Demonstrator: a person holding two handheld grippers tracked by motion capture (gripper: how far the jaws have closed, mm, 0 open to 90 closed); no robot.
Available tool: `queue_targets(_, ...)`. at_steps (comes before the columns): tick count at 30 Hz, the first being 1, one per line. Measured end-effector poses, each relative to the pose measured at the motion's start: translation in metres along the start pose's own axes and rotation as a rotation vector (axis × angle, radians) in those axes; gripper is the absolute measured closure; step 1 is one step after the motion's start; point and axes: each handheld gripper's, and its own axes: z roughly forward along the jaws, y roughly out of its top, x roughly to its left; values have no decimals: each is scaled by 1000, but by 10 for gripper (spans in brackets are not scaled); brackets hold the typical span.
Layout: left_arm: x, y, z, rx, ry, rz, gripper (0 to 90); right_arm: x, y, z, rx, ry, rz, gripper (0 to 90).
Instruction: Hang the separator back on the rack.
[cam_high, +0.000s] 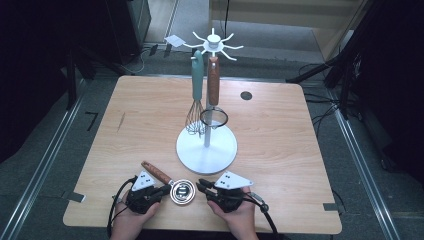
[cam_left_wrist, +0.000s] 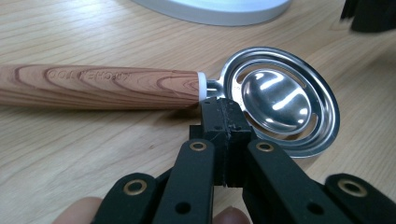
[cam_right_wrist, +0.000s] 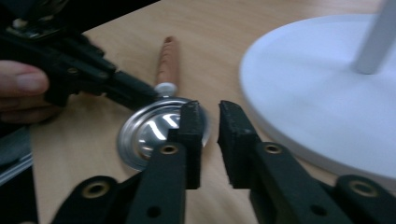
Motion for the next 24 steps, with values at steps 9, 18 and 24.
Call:
queue_targets(9,8,0,-10,-30,7,-12,900,16,1,26,130,28,-73,900)
queue_targets(18,53,-2,-33,-99,110,-116,900,13,-2,28,177,12,-85,900)
queue_targets(24,69,-4,-35,-100,158,-159,900,12,-3,26,197,1,-111,900)
